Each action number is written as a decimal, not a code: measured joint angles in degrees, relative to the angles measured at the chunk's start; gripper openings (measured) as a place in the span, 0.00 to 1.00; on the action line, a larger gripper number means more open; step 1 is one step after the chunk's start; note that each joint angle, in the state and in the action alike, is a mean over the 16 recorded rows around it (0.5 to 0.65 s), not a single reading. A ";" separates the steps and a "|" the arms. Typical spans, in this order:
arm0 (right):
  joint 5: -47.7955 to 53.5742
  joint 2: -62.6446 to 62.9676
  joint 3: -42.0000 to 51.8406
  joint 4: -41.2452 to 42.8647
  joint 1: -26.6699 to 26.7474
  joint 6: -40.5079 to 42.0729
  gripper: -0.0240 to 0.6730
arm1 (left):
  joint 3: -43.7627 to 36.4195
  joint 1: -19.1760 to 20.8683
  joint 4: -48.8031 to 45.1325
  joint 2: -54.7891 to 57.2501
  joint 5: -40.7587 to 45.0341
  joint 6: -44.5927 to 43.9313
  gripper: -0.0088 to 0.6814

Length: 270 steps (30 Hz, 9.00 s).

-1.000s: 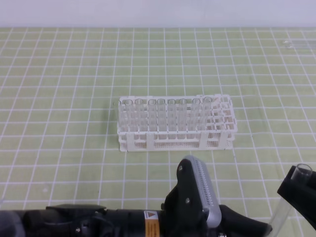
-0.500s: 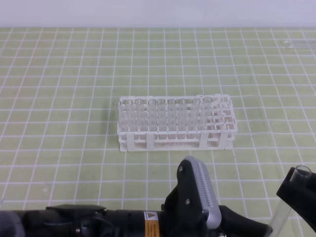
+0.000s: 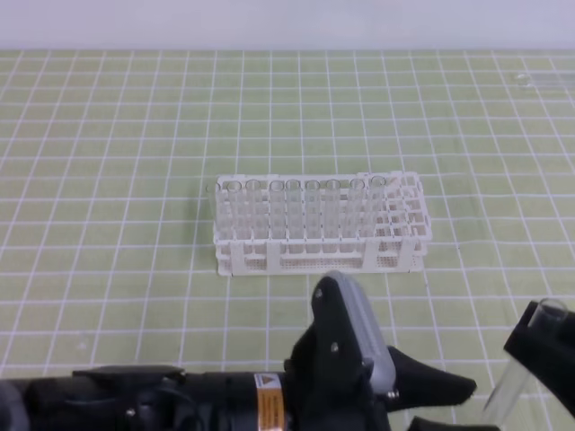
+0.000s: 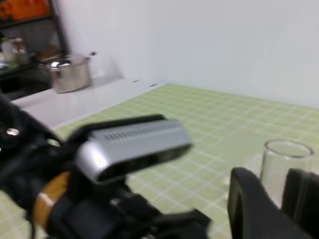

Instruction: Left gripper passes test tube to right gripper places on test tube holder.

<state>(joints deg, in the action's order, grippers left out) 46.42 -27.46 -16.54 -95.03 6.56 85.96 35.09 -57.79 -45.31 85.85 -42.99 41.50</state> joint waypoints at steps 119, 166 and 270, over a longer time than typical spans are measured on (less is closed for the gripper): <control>-39.09 -50.57 -39.56 4.36 20.20 16.92 0.19 | -34.11 50.12 -26.85 -86.60 40.92 36.74 0.01; -86.30 -64.46 -26.89 106.35 21.03 -94.72 0.18 | -35.52 48.76 48.26 -87.26 61.33 -42.33 0.01; -42.40 -16.63 -21.66 122.18 20.21 -98.16 0.02 | -35.61 48.83 48.13 -87.51 61.29 -42.32 0.01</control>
<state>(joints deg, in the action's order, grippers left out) 4.03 -44.09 -38.20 27.16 26.77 -12.20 -0.52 -8.97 2.82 -1.67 18.31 -0.82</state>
